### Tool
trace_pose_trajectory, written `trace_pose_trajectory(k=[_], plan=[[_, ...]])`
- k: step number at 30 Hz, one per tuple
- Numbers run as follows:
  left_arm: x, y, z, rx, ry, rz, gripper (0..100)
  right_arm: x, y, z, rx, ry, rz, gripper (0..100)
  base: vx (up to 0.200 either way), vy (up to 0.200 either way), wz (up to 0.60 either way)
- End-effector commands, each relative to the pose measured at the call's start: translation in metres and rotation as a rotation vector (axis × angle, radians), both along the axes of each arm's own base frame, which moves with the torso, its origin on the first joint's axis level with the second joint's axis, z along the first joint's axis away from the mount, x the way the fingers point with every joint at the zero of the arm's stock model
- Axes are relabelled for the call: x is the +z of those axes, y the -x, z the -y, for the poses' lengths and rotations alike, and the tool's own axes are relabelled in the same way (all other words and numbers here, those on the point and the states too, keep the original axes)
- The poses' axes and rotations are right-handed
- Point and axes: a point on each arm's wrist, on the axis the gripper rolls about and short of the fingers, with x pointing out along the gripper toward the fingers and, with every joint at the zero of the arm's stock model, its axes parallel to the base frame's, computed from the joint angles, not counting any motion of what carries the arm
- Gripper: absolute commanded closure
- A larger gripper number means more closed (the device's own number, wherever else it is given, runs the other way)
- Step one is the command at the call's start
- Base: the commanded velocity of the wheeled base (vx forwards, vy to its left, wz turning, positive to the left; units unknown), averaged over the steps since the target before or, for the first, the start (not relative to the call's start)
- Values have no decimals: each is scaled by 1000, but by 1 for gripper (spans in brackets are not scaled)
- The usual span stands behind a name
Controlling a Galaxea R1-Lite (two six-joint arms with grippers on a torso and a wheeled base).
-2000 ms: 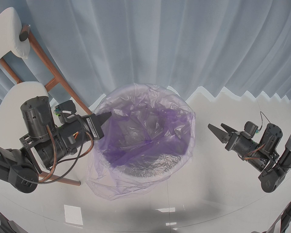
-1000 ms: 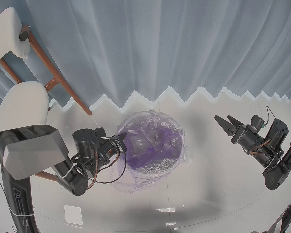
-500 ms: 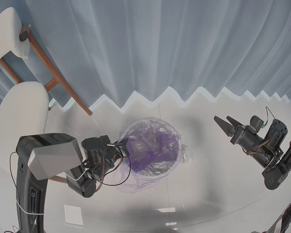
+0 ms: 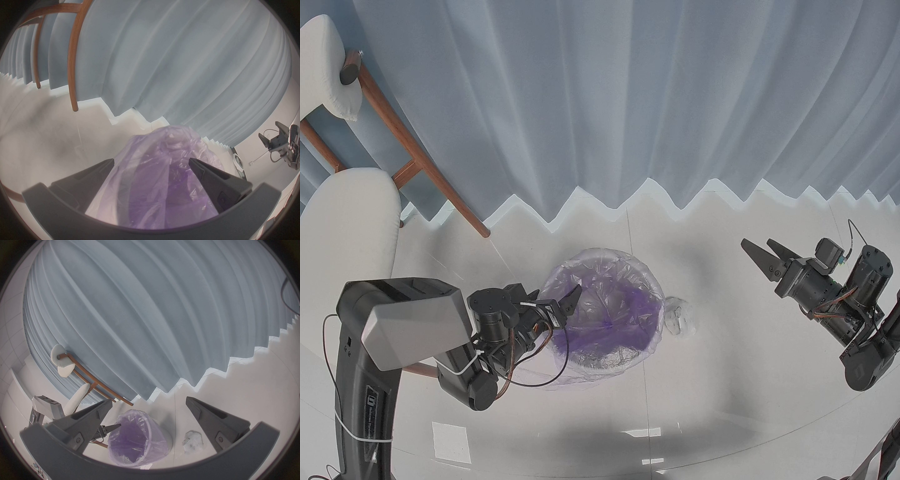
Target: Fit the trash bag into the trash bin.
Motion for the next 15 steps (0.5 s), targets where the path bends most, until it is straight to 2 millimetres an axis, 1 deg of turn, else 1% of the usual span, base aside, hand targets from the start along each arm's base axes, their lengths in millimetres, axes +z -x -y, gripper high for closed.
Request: trace_pose_trajectory(k=[1,2,3,4,5,6,7,8,9,10,13,15], plan=[[30,9,-6,2,15,48,0,0,0,1,-2,-3,9,0,0,0,0],[30,9,-6,2,15,48,0,0,0,1,-2,-3,9,0,0,0,0],[43,11,-10,9,20,78,0,0,0,1,-5,-1,7,0,0,0,0],[61,15,-15,17,25,121,0,-1,-2,2,-8,1,5,0,0,0,0],[77,19,-17,18,26,167,0,-2,-3,2,-10,1,2,0,0,0,0],[89,23,-19,19,24,199,0,-3,-3,3,-13,1,2,0,0,0,0],[107,28,-23,23,17,252,0,-3,-4,2,-13,0,1,0,0,0,0],[122,34,-25,19,7,295,0,-3,-5,2,-14,-1,-1,0,-200,0,0],[124,35,-25,19,6,302,0,-3,-5,2,-14,-2,0,0,-200,0,0],[142,49,-25,-10,14,340,0,-3,-5,2,-15,-6,-1,0,-200,0,0],[166,78,-22,-73,27,356,0,4,-9,2,-16,-27,24,0,-200,0,0],[180,91,-23,-88,30,356,0,9,-13,1,-24,-42,36,0,-200,0,0]])
